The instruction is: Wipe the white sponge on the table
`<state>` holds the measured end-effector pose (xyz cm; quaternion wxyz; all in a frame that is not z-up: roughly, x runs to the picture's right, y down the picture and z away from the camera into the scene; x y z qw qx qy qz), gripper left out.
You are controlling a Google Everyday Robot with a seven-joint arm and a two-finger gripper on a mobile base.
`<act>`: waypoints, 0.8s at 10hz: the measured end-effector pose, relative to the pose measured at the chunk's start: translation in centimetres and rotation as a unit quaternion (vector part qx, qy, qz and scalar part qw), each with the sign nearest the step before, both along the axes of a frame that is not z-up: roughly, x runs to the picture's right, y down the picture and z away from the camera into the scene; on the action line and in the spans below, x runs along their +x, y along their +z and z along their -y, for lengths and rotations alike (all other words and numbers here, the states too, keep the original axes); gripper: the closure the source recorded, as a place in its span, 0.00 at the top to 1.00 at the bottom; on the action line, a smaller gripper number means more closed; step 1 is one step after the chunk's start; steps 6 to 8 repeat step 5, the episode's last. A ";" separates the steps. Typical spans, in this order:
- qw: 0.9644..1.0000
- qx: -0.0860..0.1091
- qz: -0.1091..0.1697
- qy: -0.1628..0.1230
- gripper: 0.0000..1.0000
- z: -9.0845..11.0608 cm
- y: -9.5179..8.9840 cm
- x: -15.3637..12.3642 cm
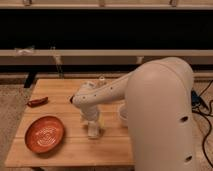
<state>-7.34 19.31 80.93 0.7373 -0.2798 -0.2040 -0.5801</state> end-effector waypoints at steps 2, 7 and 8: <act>1.000 -0.007 0.010 0.009 0.80 1.1 -0.1 0.2; 0.999 -0.018 0.027 0.028 0.80 4.1 -0.3 1.5; 0.999 -0.018 0.027 0.028 0.80 4.1 -0.3 1.5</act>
